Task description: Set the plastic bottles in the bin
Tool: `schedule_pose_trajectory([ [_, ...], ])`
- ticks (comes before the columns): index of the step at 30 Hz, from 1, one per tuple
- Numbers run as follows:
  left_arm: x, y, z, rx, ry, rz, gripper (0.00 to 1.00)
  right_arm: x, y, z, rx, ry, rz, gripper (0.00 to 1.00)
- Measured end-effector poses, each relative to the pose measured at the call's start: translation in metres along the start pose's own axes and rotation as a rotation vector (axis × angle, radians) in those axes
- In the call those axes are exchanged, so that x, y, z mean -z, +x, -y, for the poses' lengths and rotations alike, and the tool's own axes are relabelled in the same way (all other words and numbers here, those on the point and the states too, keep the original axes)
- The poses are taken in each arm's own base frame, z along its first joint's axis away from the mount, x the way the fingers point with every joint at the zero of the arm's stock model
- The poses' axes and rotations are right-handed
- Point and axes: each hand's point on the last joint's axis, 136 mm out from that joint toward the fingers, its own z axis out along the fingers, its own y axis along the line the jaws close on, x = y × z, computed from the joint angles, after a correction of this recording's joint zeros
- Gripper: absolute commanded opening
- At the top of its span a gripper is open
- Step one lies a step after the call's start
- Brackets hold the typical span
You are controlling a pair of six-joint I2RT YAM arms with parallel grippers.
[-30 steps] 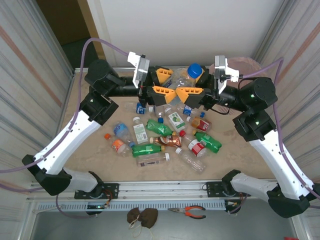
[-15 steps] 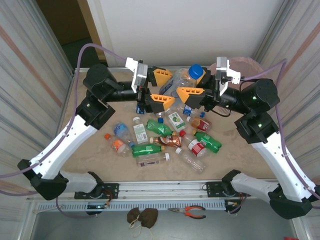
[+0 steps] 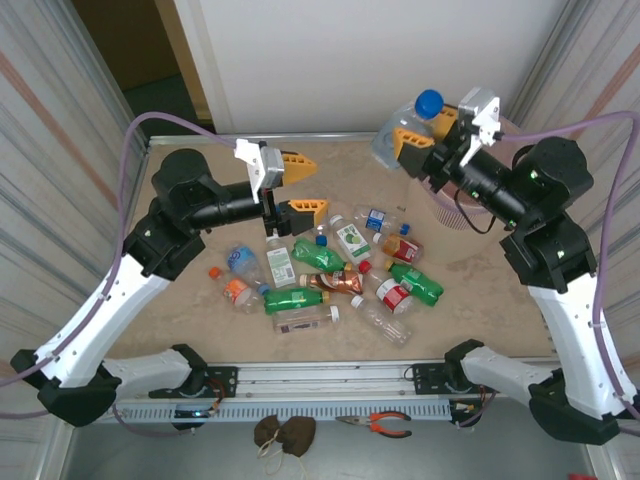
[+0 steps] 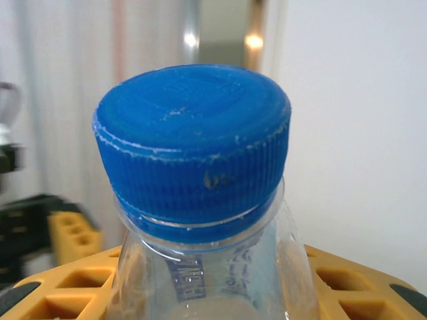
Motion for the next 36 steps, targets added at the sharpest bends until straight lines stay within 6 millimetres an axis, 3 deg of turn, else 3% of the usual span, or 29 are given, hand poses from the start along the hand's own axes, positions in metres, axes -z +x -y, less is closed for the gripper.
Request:
schedule_pose_trajectory([
  [8,0.018,0.065,-0.049,0.113,-0.217,-0.185,0.66,-0.002,0.075,0.112,-0.021,0.349,-0.299,0.42],
  [13,0.040,0.096,-0.084,0.223,-0.347,-0.255,0.65,0.007,0.116,0.163,-0.053,0.485,-0.475,0.42],
  [18,0.061,0.134,-0.107,0.346,-0.443,-0.323,0.65,0.021,0.172,0.206,-0.095,0.587,-0.684,0.42],
  [24,0.078,0.169,-0.118,0.448,-0.507,-0.389,0.66,0.035,0.249,0.241,-0.161,0.643,-0.957,0.38],
  [36,0.100,0.233,-0.128,0.569,-0.603,-0.538,0.66,0.059,0.365,0.253,-0.295,0.591,-1.343,0.40],
])
